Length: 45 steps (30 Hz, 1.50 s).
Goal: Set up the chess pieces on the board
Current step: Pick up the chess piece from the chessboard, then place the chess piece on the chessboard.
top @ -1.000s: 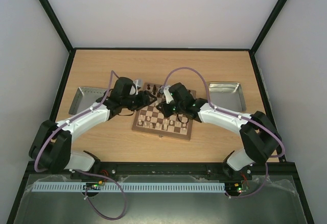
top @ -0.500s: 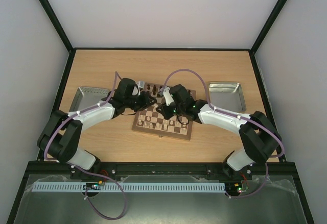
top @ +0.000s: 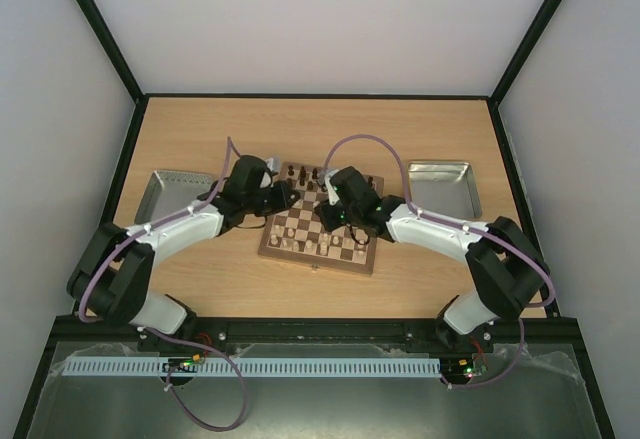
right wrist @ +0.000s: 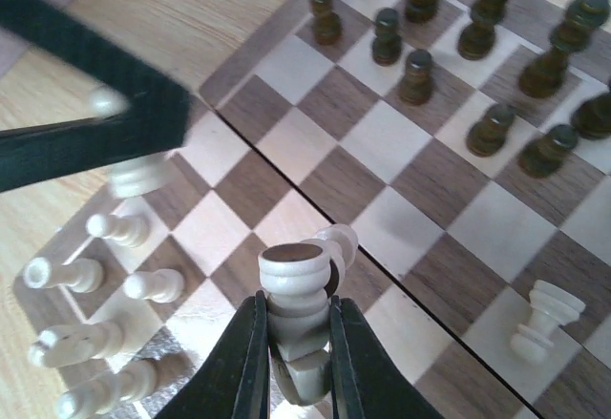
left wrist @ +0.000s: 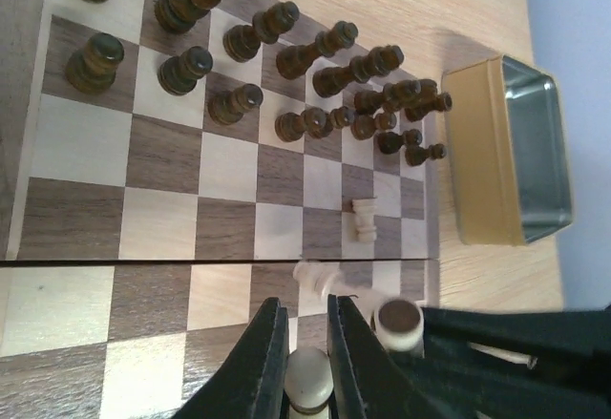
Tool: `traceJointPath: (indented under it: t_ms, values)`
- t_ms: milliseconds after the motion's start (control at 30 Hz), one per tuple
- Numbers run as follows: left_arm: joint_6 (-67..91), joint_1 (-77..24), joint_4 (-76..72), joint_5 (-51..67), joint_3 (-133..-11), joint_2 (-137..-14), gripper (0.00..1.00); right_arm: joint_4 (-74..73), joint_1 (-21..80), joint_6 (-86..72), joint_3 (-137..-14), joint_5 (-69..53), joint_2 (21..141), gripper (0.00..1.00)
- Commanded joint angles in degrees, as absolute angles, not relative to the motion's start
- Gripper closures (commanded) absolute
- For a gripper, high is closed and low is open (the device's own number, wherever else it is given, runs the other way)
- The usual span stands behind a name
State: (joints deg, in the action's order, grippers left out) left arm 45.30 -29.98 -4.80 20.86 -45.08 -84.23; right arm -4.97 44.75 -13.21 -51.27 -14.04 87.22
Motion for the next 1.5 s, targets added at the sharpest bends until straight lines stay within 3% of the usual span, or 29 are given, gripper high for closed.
traceJointPath:
  t_ms: [0,367,900,1067,1233,1467]
  values:
    - [37.38,-34.15,0.85,10.18,-46.15,-80.97,0.95,-7.16,44.06,-18.56,-52.48,-7.71,88.27,0.95]
    - [31.08,-44.37,6.36,-3.4,-48.81,-85.83,0.92,-5.25,42.2,-30.2,-49.31,-4.52,88.2,0.95]
    - [28.8,-45.44,7.09,-12.14,-56.8,-98.48,0.88,-3.96,42.1,-32.38,-47.84,-6.36,87.15,0.94]
    - [28.86,-45.44,7.33,-12.74,-56.96,-100.04,0.8,-4.13,42.08,-32.6,-47.6,-6.36,86.79,0.94]
    - [30.33,-45.35,10.56,-7.84,-58.43,-97.68,0.63,-4.35,42.09,-32.7,-47.49,-6.17,85.86,0.94]
    - [31.6,-44.38,17.82,-8.15,-61.8,-95.94,0.58,-4.31,42.07,-33.23,-47.54,-6.43,85.26,0.94]
